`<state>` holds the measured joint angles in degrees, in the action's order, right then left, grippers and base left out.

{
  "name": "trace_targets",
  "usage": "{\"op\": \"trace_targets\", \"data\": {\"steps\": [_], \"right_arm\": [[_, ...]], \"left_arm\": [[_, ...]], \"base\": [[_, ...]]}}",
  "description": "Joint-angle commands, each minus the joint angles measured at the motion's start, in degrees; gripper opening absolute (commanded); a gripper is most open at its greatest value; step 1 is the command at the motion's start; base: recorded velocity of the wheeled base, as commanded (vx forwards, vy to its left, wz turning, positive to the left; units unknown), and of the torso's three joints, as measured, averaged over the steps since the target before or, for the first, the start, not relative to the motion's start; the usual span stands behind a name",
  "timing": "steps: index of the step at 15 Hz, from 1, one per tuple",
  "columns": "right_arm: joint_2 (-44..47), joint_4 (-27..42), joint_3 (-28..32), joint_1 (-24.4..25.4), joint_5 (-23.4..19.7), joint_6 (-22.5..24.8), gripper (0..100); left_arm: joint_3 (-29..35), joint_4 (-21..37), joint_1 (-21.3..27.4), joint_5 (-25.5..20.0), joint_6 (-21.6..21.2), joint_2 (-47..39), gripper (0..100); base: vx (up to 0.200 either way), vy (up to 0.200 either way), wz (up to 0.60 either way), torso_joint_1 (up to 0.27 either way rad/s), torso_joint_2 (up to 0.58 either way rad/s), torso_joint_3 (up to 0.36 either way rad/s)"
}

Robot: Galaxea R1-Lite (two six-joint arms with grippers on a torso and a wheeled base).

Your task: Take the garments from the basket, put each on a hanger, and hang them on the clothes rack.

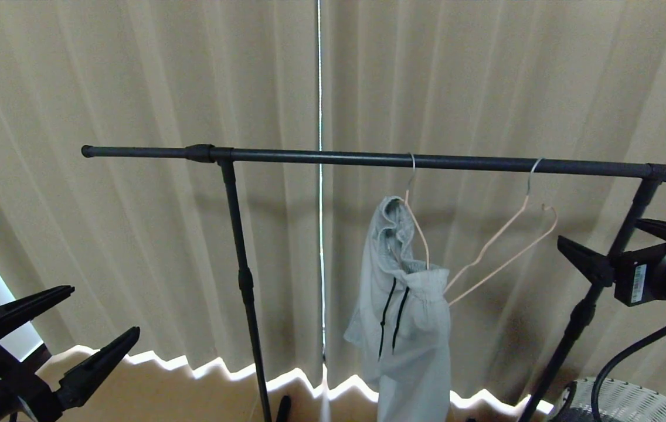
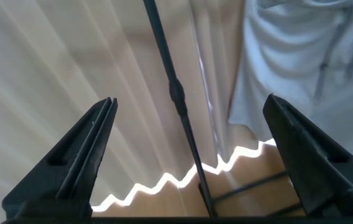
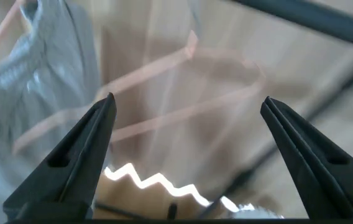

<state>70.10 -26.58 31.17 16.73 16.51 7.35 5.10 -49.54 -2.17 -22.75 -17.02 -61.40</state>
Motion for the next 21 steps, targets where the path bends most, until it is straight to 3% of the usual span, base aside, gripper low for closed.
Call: {"op": "trace_targets", "data": {"steps": [1,9,14,15,17,21], "right_arm": [[-0.2,0.0,-0.5,-1.0,0.0,-0.1,100],[-0.1,-0.1,-3.8,-2.6,-0.1,-0.1,100],[-0.1,-4.4,-9.7,-2.6,-0.2,0.3,100],[-0.1,-9.0,-13.2,-2.6,-0.1,4.2,100],[0.5,-12.8,-14.5,-3.5,-0.2,5.8,100],[0.7,-13.2,-15.4,-5.0,-0.2,6.1,100]], "left_arm": [[0.0,0.0,0.0,0.0,0.0,0.1,100],[-0.8,0.1,0.0,0.0,-0.1,0.1,100],[-0.9,0.1,0.0,0.0,0.0,-0.1,100],[-0.9,0.1,0.0,0.0,0.0,-0.2,100],[-0.9,0.1,0.0,0.0,0.0,-0.4,100],[-0.9,0.1,0.0,0.0,0.0,-0.5,100]], "base": [[-0.200,0.000,0.00,-0.012,0.00,0.007],[-0.200,0.000,0.00,0.001,0.00,0.003],[0.000,0.000,0.00,0.000,0.00,0.000],[0.000,0.000,0.00,0.000,0.00,0.000],[0.000,0.000,0.00,0.000,0.00,0.000],[0.000,0.000,0.00,0.000,0.00,0.000]]}}
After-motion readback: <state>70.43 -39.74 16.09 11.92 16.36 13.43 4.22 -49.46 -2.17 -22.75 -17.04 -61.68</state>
